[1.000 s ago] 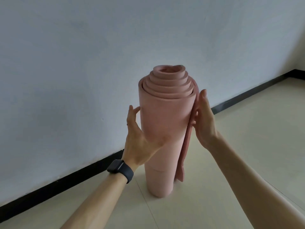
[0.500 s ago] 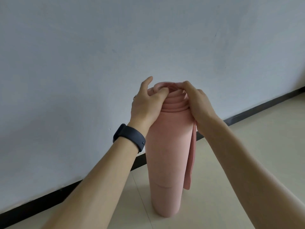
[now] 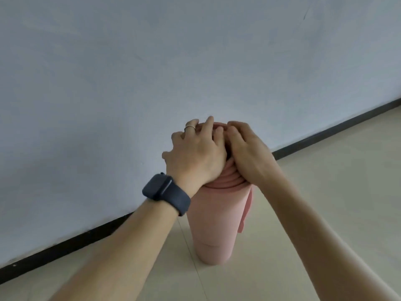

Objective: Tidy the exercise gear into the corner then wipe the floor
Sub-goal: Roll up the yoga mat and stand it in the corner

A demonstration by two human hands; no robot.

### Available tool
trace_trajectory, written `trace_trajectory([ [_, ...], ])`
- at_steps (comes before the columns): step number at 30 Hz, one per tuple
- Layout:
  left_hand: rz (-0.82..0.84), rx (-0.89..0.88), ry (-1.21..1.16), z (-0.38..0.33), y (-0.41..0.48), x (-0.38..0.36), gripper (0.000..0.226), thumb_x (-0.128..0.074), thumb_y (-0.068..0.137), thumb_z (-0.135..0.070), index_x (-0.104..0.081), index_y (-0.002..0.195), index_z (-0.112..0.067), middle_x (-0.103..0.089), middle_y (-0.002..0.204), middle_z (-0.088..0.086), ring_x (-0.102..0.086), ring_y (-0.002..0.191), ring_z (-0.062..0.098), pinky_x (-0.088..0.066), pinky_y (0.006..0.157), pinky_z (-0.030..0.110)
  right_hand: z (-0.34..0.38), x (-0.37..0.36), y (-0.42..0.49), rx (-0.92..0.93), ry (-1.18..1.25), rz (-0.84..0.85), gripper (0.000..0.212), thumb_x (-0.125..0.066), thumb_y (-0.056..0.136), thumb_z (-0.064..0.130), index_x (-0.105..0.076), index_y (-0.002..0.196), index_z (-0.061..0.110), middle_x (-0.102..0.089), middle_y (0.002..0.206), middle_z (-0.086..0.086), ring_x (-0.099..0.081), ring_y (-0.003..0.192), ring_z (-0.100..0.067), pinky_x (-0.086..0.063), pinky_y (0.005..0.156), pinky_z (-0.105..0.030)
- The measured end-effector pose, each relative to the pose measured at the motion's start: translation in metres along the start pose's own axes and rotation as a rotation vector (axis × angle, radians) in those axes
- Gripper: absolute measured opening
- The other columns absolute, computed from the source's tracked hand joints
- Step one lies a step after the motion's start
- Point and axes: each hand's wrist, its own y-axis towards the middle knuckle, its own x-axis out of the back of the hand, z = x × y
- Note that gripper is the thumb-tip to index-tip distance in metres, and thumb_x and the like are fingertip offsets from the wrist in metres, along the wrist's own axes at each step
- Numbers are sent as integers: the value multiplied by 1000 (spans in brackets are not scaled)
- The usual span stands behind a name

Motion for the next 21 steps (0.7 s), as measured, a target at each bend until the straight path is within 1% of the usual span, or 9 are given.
trace_trajectory([
  [3, 38, 21, 183, 9, -17, -12, 52, -11, 101, -55, 0, 151, -47, -1, 163, -6, -24, 136, 31, -40, 93, 55, -17, -12, -17, -70, -46, 23, 38, -27, 97, 59, -36, 133, 54, -56, 132, 14, -53, 117, -12, -45, 98, -41],
  [5, 85, 14, 235, 15, -27, -10, 54, -14, 101, -53, 5, 152, -46, 3, 162, -5, -28, 132, 33, -45, 88, 50, -13, -19, -28, -138, -100, 73, 42, -22, 94, 65, -29, 134, 57, -51, 140, 13, -53, 120, -19, -47, 96, -47],
  [9, 264, 156, -131, 25, -41, 34, 70, -44, 97, -55, 0, 152, -51, 13, 163, -2, -27, 142, 37, -41, 102, 44, 24, 1, -56, -224, -109, 265, 69, -39, 88, 75, -20, 148, 46, -37, 152, 5, -47, 131, -18, -45, 100, -38],
  [11, 326, 410, -313, 31, -58, 56, 97, -64, 77, -72, -9, 153, -46, 0, 164, 4, -35, 140, 32, -41, 105, 41, 38, 17, -77, -292, -124, 371, 90, -58, 78, 75, -15, 150, 44, -34, 152, 5, -43, 133, -17, -44, 103, -37],
  [12, 380, 527, -376, 32, -71, 62, 109, -68, 63, -82, -21, 152, -41, -20, 161, 8, -44, 134, 29, -44, 106, 41, 41, 23, -91, -337, -136, 414, 94, -67, 76, 67, -14, 150, 44, -34, 150, 5, -44, 131, -18, -45, 102, -36],
  [14, 519, 592, -445, 33, -107, 60, 114, -70, 45, -91, -45, 141, -35, -58, 138, 1, -60, 116, 21, -51, 101, 43, 40, 32, -125, -422, -131, 435, 87, -72, 74, 40, -22, 144, 43, -41, 144, 2, -51, 119, -19, -49, 94, -36],
  [15, 581, 580, -424, 30, -126, 60, 111, -71, 44, -90, -50, 137, -35, -65, 128, -4, -63, 111, 18, -53, 97, 41, 42, 38, -144, -468, -126, 405, 78, -68, 73, 28, -28, 139, 40, -48, 137, 0, -56, 110, -21, -52, 90, -39],
  [17, 647, 557, -370, 8, -155, 73, 103, -73, 50, -84, -50, 139, -38, -68, 121, -8, -65, 108, 17, -54, 93, 37, 53, 53, -174, -571, -102, 291, 63, -59, 74, 14, -38, 129, 37, -61, 120, 0, -61, 99, -23, -54, 84, -42],
  [21, 683, 460, -272, -55, -200, 123, 83, -67, 70, -49, -33, 145, -44, -63, 125, -1, -62, 109, 25, -50, 87, 33, 96, 103, -228, -709, -47, 136, 50, -59, 76, 12, -48, 117, 38, -68, 97, 7, -65, 90, -17, -56, 77, -38],
])
